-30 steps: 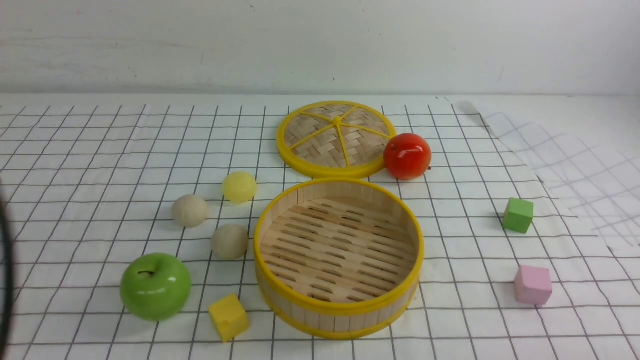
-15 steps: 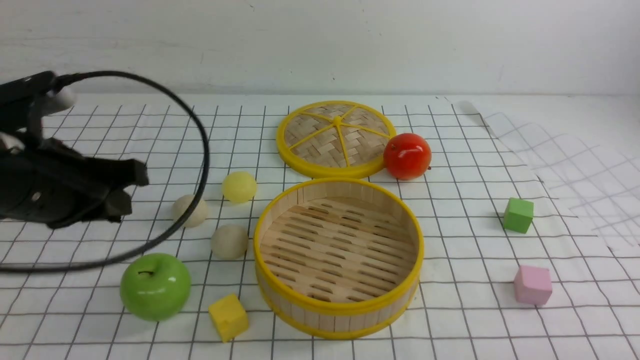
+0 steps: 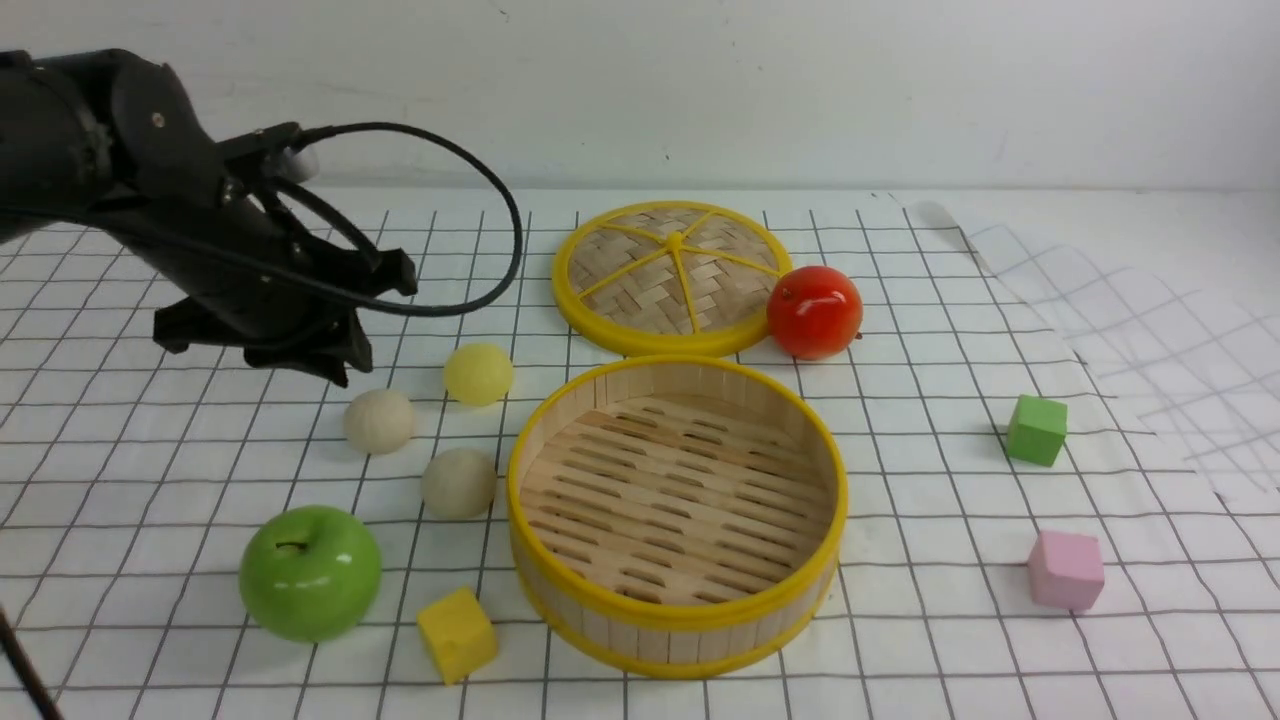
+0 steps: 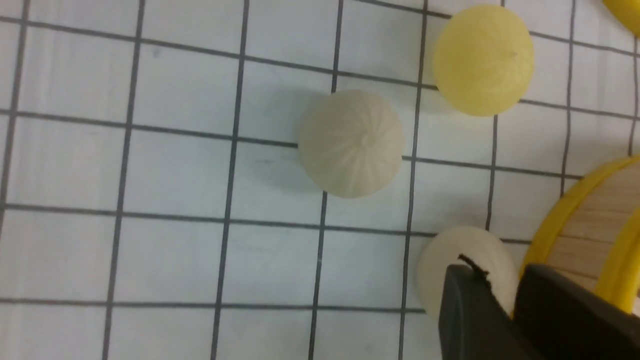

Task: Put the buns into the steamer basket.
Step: Use the left arm to grab a steamed stuffed bun, then use the left arm to put the steamed stuffed bun into the steamer, then use the left arm to grab a steamed stuffed bun

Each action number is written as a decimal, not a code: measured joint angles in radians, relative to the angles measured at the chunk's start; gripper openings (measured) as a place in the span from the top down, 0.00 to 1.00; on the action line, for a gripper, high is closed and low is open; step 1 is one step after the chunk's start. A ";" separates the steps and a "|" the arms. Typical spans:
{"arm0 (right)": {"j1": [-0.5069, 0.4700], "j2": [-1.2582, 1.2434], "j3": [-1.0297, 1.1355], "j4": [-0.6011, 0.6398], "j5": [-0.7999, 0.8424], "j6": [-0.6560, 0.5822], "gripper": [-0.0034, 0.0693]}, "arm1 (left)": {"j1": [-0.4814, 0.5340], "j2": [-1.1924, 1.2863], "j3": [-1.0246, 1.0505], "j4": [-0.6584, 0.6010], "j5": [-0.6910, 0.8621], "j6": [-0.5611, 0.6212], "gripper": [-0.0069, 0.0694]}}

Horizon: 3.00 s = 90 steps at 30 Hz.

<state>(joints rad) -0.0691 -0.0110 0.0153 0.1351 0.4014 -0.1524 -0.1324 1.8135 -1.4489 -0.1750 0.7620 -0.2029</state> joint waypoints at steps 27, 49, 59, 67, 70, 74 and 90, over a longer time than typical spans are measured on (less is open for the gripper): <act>0.000 0.000 0.000 0.000 0.000 0.000 0.62 | 0.000 0.293 -0.167 0.082 -0.015 -0.003 0.73; 0.000 0.000 0.000 0.000 0.000 0.000 0.62 | -0.291 0.076 -0.207 0.000 0.093 -0.003 0.93; 0.000 0.000 0.000 0.000 0.000 0.000 0.62 | -0.395 0.241 -0.207 0.020 -0.058 -0.037 0.86; 0.000 0.000 0.000 0.000 0.000 0.000 0.62 | -0.395 0.250 -0.212 0.137 -0.049 -0.155 0.57; 0.000 0.000 0.000 0.000 0.000 0.000 0.62 | -0.387 0.225 -0.238 0.206 -0.008 -0.166 0.42; 0.000 0.000 0.000 0.000 0.000 0.000 0.62 | -0.330 0.153 -0.276 0.348 0.028 -0.182 0.30; 0.000 0.000 0.000 0.000 0.000 0.000 0.62 | -0.124 0.271 -0.324 0.115 0.017 -0.074 0.42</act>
<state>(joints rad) -0.0691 -0.0110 0.0153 0.1351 0.4014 -0.1524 -0.2564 2.0840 -1.7730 -0.0595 0.7793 -0.2772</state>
